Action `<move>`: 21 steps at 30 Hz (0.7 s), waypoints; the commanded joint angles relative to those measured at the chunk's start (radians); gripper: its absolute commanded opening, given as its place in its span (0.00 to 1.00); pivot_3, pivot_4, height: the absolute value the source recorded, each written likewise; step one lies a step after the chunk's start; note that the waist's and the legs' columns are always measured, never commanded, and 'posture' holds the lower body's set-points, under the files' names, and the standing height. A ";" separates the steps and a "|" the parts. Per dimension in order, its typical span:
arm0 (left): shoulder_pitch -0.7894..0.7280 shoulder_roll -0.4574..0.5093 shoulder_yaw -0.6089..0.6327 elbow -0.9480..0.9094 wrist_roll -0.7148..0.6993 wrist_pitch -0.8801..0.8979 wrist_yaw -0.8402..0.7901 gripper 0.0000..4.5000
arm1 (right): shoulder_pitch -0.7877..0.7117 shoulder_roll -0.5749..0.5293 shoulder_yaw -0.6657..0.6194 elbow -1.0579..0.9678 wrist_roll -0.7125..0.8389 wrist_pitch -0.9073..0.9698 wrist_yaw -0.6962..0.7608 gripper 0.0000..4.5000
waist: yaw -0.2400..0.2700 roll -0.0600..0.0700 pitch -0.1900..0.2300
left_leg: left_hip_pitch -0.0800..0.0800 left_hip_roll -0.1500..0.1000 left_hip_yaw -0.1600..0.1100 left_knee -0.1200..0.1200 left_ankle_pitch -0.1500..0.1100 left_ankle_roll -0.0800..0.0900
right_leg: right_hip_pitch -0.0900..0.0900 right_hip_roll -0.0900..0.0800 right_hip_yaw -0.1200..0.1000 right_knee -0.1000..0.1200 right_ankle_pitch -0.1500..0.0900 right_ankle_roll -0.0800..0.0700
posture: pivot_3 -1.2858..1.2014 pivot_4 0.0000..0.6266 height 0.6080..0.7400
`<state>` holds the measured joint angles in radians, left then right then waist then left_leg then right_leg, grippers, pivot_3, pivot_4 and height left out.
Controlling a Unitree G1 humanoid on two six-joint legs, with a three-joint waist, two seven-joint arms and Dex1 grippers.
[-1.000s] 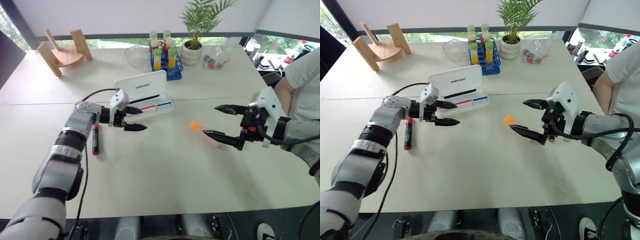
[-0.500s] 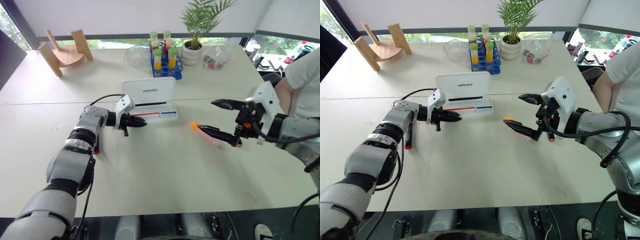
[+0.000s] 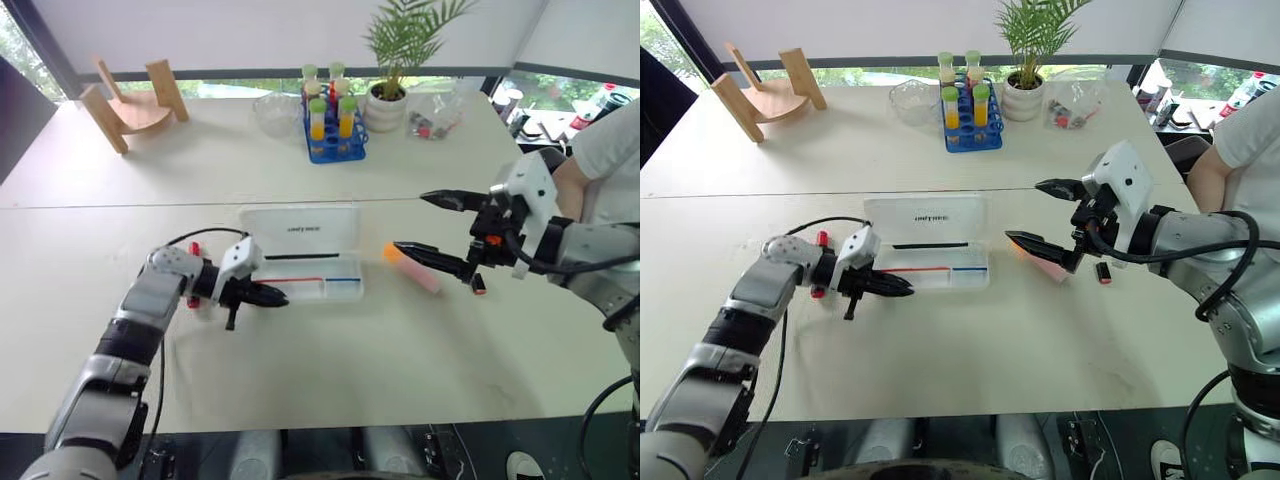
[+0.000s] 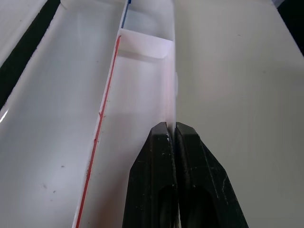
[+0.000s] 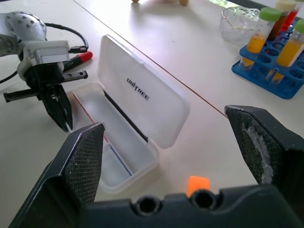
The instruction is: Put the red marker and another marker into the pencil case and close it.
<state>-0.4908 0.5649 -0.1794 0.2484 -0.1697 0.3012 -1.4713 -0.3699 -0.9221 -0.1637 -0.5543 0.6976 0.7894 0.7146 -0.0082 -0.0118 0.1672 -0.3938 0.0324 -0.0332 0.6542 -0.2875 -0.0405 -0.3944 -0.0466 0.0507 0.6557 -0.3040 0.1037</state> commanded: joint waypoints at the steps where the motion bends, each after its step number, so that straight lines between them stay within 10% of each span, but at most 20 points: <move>1: 0.034 0.003 -0.018 -0.072 -0.007 0.012 0.041 0.01 | -0.028 0.004 0.001 0.017 -0.023 -0.041 0.023 1.00 | -0.002 0.000 0.000 | 0.001 0.000 0.000 0.000 0.000 0.000 | 0.001 0.000 0.000 0.000 0.000 0.000 | 0.52 0.24 1.00; 16: 0.046 0.052 -0.039 -0.040 0.003 -0.046 0.058 0.01 | -0.017 0.010 0.019 0.045 -0.068 -0.100 0.063 1.00 | -0.006 0.000 0.000 | 0.003 0.000 0.000 0.001 0.000 0.000 | 0.002 0.001 0.000 0.001 0.000 0.000 | 0.52 0.24 1.00; 21: 0.039 0.055 -0.025 -0.051 -0.019 -0.036 0.068 0.43 | -0.011 0.012 0.016 0.048 -0.072 -0.105 0.071 1.00 | -0.005 0.000 0.000 | 0.003 0.000 0.000 0.001 0.000 0.000 | 0.002 0.001 0.000 0.001 0.000 0.000 | 0.52 0.24 1.00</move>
<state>-0.4536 0.6037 -0.2100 0.2013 -0.1887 0.2561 -1.4127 -0.3751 -0.9193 -0.1266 -0.4950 0.6295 0.7081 0.7821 -0.0130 -0.0117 0.1672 -0.3913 0.0324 -0.0330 0.6553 -0.2875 -0.0405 -0.3923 -0.0459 0.0506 0.6566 -0.3040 0.1037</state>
